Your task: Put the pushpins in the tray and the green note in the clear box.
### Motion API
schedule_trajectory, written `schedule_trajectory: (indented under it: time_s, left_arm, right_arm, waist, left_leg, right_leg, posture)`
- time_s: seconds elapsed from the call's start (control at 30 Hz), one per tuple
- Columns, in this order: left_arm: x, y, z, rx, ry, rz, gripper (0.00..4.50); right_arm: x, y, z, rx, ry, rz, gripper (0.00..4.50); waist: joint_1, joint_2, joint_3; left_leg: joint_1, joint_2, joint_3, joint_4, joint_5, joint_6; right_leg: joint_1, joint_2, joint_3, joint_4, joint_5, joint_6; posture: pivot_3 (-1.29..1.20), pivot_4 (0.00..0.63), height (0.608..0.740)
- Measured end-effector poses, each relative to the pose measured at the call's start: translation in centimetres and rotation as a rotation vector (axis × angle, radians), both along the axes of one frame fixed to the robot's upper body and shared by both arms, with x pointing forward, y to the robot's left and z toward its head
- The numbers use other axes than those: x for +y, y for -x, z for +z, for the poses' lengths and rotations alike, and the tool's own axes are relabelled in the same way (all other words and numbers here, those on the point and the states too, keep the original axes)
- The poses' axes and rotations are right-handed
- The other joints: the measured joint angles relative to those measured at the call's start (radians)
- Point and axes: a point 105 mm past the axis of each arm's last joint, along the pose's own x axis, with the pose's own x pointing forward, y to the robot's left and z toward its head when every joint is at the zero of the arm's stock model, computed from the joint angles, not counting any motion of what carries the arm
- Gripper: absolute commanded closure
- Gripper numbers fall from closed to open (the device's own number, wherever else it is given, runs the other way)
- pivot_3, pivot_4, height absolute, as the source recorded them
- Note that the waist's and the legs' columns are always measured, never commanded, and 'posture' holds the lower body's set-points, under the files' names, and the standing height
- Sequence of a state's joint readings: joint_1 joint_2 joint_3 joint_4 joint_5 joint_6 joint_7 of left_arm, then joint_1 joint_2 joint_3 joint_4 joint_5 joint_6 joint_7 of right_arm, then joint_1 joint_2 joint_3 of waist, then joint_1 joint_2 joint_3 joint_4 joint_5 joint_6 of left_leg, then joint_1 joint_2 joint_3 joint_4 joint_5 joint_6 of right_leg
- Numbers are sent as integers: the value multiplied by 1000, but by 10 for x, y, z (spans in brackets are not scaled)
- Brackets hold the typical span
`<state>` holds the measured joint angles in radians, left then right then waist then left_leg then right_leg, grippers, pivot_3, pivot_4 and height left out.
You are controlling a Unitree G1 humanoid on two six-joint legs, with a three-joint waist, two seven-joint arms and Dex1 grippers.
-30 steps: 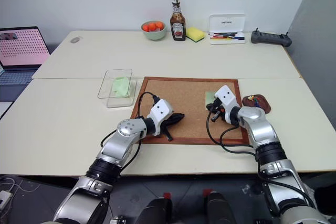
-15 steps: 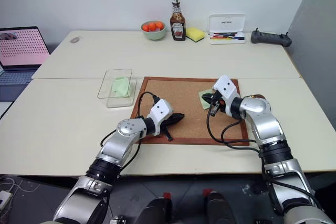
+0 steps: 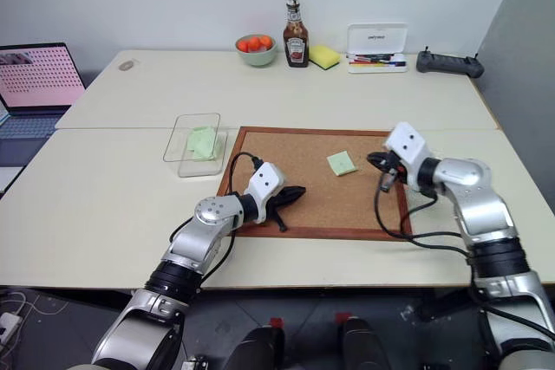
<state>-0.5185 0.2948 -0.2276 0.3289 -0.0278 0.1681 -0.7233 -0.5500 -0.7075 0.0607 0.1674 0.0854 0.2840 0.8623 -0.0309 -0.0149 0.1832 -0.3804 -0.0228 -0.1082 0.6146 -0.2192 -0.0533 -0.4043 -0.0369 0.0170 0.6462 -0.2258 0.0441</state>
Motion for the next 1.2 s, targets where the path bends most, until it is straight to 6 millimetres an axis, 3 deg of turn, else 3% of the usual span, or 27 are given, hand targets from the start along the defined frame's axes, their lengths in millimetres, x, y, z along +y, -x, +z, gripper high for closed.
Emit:
schedule_trajectory:
  time_s: [0.13,0.33,0.57,0.8,0.93,1.07,1.2]
  left_arm:
    - [1,0,-2,4,-4,-3,4500]
    - [1,0,-2,-1,-9,-8,4500]
    - [0,0,-2,-4,-11,-15,4500]
    - [1,0,-1,-6,-14,-13,4500]
    - [1,0,-1,-6,-13,-13,4500]
    - [1,-1,0,-7,-7,-14,4500]
    - [1,-1,1,8,-1,-11,4500]
  right_arm:
    - [-48,-6,-14,13,144,-155,4475]
    - [-68,-16,-33,32,262,-219,4475]
    - [-78,-23,-37,16,314,-253,3027]
    - [-77,-23,-37,7,317,-245,1624]
    - [-72,-23,-27,-20,303,-218,830]
    - [-63,-18,-2,-64,247,-177,830]
    - [-37,-10,14,-81,217,-45,830]
  waist:
    - [0,0,0]
    - [-1,0,0]
    - [0,0,0]
    - [-1,0,0]
    - [-1,0,0]
    - [-1,0,0]
    - [-2,0,0]
  left_leg:
    - [0,0,1,0,0,0]
    - [0,0,1,0,0,0]
    - [0,0,1,0,0,0]
    - [0,0,1,0,0,0]
    - [0,0,0,0,0,0]
    - [0,0,0,0,0,0]
    - [0,0,0,0,0,0]
  right_leg:
    - [0,0,0,0,0,0]
    - [0,0,1,0,0,0]
    - [0,0,1,0,0,0]
    - [0,0,1,0,0,0]
    - [0,0,1,0,0,0]
    - [0,0,1,0,0,0]
    - [0,0,0,0,0,0]
  posture:
    - [0,150,740]
    - [0,150,740]
    - [0,150,740]
    - [0,150,740]
    - [0,150,740]
    - [0,150,740]
    - [0,150,740]
